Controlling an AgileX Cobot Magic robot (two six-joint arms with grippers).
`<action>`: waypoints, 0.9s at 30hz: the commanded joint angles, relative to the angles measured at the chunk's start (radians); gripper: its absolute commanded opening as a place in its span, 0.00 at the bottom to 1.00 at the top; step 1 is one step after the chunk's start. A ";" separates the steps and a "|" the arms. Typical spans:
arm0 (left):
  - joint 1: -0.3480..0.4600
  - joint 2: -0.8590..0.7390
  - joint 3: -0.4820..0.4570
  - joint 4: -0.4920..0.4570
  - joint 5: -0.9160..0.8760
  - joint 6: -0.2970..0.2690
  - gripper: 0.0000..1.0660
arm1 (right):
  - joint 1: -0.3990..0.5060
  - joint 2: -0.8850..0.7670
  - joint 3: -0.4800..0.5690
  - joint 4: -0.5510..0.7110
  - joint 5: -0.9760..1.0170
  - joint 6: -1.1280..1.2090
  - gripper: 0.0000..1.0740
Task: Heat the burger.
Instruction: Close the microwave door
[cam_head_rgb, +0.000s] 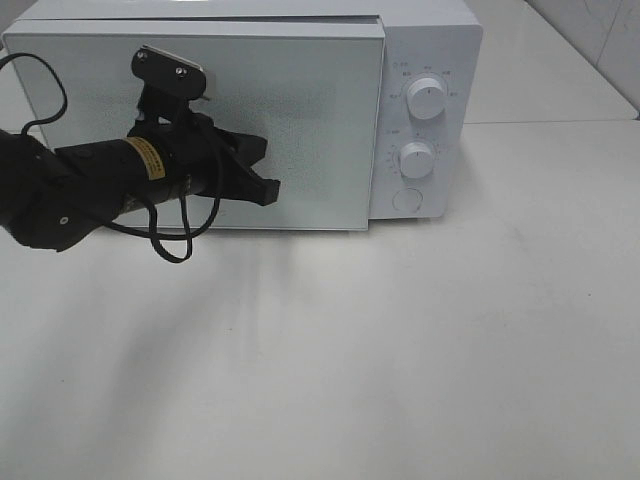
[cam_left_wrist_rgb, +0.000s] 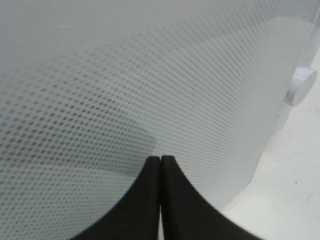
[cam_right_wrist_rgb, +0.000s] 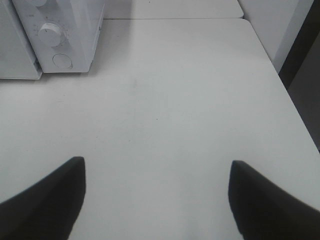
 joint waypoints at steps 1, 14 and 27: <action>0.004 0.014 -0.052 -0.066 -0.022 -0.012 0.00 | -0.009 -0.026 0.001 0.001 -0.008 -0.006 0.71; -0.018 0.126 -0.249 -0.080 -0.016 -0.045 0.00 | -0.009 -0.026 0.001 0.000 -0.008 -0.006 0.71; -0.055 0.135 -0.275 -0.077 0.041 -0.066 0.00 | -0.009 -0.026 0.001 0.000 -0.008 -0.006 0.71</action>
